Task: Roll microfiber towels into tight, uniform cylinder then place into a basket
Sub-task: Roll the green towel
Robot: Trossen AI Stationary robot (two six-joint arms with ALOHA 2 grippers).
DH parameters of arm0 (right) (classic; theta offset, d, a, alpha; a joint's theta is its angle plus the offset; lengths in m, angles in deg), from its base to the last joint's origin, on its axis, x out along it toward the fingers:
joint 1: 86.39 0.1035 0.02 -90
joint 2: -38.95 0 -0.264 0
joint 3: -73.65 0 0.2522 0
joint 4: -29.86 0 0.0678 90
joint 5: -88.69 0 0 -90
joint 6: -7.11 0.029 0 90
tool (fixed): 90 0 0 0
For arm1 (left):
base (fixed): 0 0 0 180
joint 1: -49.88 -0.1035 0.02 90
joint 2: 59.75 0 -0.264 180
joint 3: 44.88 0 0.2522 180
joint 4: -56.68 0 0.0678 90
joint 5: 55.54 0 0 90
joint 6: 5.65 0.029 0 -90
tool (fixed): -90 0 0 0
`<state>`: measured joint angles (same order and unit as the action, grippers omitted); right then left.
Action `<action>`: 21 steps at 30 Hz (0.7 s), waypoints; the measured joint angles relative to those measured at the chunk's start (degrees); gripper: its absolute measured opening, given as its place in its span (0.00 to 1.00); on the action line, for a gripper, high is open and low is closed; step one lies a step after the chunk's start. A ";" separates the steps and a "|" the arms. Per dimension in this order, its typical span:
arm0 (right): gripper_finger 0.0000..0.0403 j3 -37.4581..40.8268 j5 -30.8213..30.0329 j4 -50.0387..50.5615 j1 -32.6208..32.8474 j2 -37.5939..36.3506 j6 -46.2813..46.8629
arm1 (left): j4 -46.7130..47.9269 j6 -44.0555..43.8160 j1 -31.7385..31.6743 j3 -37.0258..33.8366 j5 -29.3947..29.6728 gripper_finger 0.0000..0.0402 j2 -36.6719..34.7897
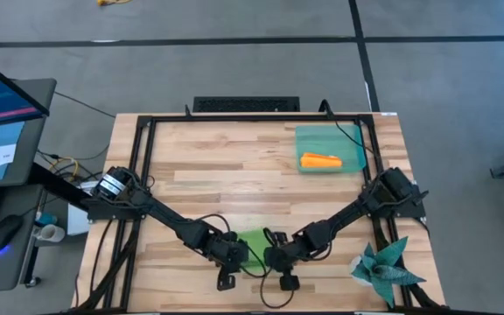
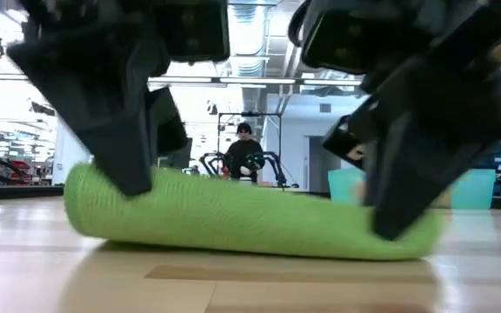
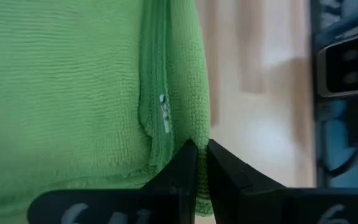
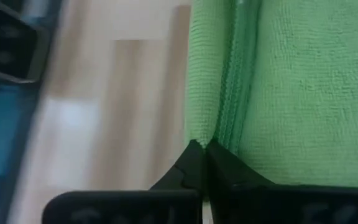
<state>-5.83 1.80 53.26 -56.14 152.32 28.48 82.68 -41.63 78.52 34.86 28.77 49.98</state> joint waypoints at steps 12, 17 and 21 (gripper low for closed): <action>0.07 -1.75 11.84 0.30 -0.06 -1.48 9.98 | -0.09 -3.83 0.17 1.19 -4.04 0.03 -0.02; 0.04 -1.73 12.81 1.17 -3.11 -1.48 8.97 | 0.71 -4.14 0.20 1.07 -4.31 0.03 -0.02; 0.02 -1.70 11.72 2.04 -4.98 -1.46 11.44 | 0.91 -4.16 0.20 1.05 -4.45 0.03 -0.02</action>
<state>-7.53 13.51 55.31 -61.12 150.86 39.91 83.58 -45.79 78.72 35.90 24.31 49.96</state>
